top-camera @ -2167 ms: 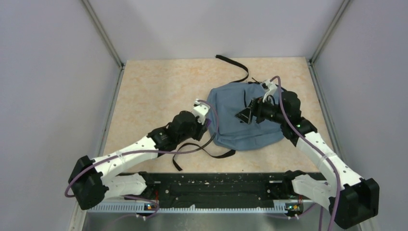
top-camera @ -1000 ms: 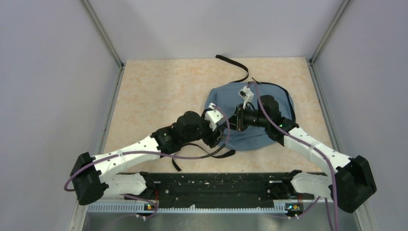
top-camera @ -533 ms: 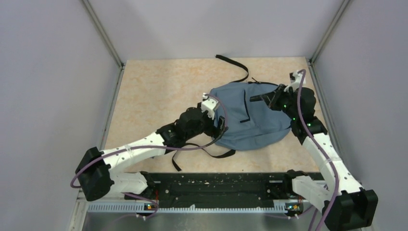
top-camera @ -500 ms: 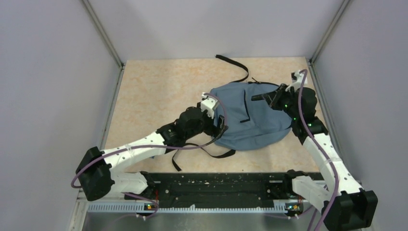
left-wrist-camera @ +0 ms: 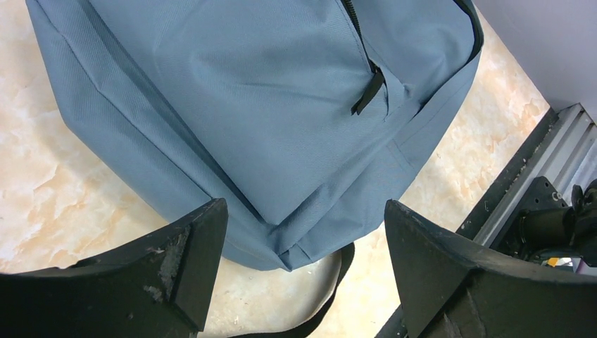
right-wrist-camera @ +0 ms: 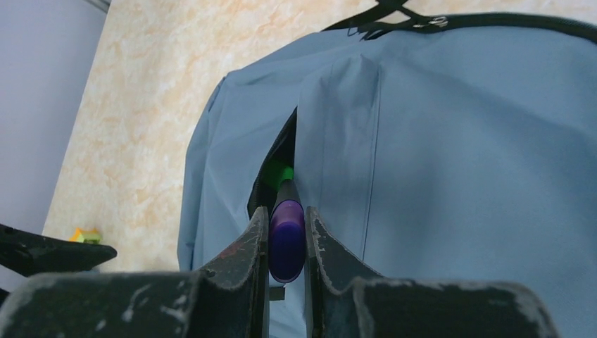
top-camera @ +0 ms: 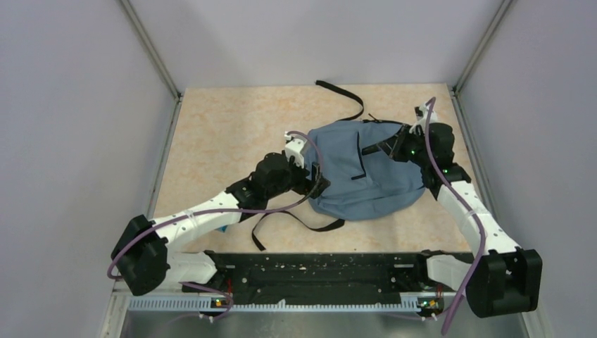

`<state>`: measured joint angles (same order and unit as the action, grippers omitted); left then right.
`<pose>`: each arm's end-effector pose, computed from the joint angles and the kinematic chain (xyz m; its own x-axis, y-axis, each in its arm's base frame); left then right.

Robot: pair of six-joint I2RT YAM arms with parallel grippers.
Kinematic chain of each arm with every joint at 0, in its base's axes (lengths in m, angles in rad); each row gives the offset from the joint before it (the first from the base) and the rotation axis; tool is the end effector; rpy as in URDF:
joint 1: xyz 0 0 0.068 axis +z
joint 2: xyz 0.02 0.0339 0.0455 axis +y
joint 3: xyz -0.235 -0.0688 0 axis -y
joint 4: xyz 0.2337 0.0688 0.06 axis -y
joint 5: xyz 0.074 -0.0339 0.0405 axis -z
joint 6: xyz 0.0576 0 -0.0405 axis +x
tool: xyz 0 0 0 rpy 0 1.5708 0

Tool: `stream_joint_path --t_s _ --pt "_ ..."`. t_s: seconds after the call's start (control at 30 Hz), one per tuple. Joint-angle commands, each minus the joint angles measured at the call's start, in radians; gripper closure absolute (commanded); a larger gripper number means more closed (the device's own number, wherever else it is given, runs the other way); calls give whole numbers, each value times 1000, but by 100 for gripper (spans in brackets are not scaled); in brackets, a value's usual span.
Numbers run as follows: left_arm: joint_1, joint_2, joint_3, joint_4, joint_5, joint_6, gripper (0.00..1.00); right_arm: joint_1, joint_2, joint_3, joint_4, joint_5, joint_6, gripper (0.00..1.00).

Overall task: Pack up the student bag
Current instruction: Place the stationery in the student bag.

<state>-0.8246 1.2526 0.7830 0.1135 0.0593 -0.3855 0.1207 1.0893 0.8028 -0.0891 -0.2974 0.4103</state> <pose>0.2047 -0.2265 0.2386 -0.5091 -0.0023 -0.8607 0.6251 0.6864 -0.3716 0.2684 0.0496 0.2659 -0.4878 0.3250 -0.8102 -0.2085 0.8579 0.4696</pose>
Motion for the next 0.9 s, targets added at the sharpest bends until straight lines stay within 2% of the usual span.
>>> stream_joint_path --t_s 0.0,0.27,0.43,0.67,0.87 --pt "14 -11 -8 65 32 -12 14 -17 40 12 74 -101 -22 100" --pt "25 -2 -28 117 79 -33 14 -19 177 7 171 -206 26 100" --pt "26 3 -26 124 73 -24 14 -21 295 -32 309 -310 106 100" --pt "28 45 -27 126 73 -18 14 -17 421 -43 420 -400 157 100" --pt "30 90 -15 153 91 -22 14 34 507 -17 428 -424 145 100"
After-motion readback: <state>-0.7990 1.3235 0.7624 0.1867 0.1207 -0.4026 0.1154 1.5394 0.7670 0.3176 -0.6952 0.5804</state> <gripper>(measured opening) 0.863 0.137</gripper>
